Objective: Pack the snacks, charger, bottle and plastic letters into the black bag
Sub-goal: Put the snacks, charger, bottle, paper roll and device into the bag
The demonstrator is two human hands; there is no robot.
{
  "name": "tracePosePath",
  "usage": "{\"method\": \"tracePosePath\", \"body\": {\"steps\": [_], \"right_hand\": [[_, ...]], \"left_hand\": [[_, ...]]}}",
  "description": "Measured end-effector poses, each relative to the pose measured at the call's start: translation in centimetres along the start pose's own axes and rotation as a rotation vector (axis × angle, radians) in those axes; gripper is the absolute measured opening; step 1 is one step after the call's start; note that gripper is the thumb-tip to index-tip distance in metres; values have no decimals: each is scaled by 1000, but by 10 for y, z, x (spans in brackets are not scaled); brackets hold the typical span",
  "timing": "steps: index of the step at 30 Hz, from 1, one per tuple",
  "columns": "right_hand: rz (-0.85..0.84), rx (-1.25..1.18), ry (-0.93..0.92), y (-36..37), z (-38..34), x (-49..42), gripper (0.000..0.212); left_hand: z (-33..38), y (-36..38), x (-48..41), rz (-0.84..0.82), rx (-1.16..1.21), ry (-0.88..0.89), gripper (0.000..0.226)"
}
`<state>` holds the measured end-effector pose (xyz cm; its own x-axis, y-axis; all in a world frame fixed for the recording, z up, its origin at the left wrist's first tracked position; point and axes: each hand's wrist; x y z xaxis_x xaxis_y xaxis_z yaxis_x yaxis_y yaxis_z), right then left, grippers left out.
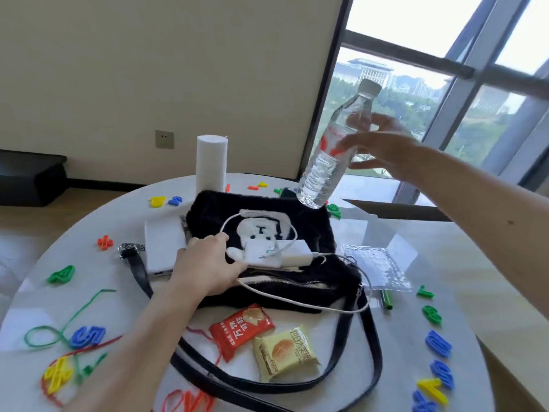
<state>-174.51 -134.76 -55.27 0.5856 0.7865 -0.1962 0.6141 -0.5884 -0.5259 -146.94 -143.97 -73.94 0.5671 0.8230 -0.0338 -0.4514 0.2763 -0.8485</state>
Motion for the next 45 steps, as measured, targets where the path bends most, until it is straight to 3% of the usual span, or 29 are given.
{"method": "tracePosePath", "body": {"steps": [7, 11, 15, 18, 22, 28, 30, 32, 33, 34, 35, 37, 38, 39, 40, 43, 45], "right_hand": [[362, 205, 170, -29, 73, -23, 84], [409, 286, 235, -28, 110, -35, 93], [386, 274, 293, -19, 132, -47, 85], [364, 274, 324, -7, 148, -55, 93], [373, 236, 308, 1, 163, -62, 98], [382, 213, 338, 2, 165, -51, 102], [479, 186, 337, 7, 153, -37, 107], [672, 188, 152, 20, 137, -14, 103], [645, 174, -20, 30, 123, -2, 96], [466, 164, -195, 41, 107, 10, 89], [151, 194, -324, 52, 93, 21, 85], [-557, 503, -322, 73, 78, 39, 88], [-752, 705, -285, 82, 80, 45, 96], [-811, 872, -266, 90, 86, 48, 101], [-763, 969, -276, 97, 94, 50, 101], [-554, 945, -319, 110, 106, 57, 85], [-486, 939, -313, 110, 109, 61, 83]], "left_hand": [[-2, 8, 1, -71, -75, 9, 62], [1, 6, 4, -84, -60, 4, 65], [12, 5, 5, 6, -47, -2, 66], [20, 2, 1, 86, 44, -38, 62], [18, -1, -6, 156, 68, -44, 58], [13, 0, -13, 65, 124, -34, 58], [12, 0, -13, 60, 126, -29, 57], [12, 0, -12, 59, 124, -19, 54], [11, 0, -12, 61, 128, -18, 52], [11, 0, -11, 68, 128, -14, 49], [10, 0, -11, 71, 121, -10, 46], [8, -3, -10, 61, 92, -6, 39], [6, -4, -10, 48, 79, -7, 36], [5, -7, -9, 32, 75, -9, 33], [4, -10, -8, 15, 78, -10, 32], [5, -19, -3, -68, 103, 27, 38], [7, -28, 5, -202, 82, 59, 64]]}}
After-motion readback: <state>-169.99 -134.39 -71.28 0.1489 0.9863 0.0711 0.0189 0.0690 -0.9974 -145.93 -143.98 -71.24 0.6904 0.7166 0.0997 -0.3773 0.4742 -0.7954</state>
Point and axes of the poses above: each hand's wrist, its own x-axis away from the middle knuckle, its own y-axis out of the palm, z = x × y, and after that the axes turned 8 degrees about x, right-handed
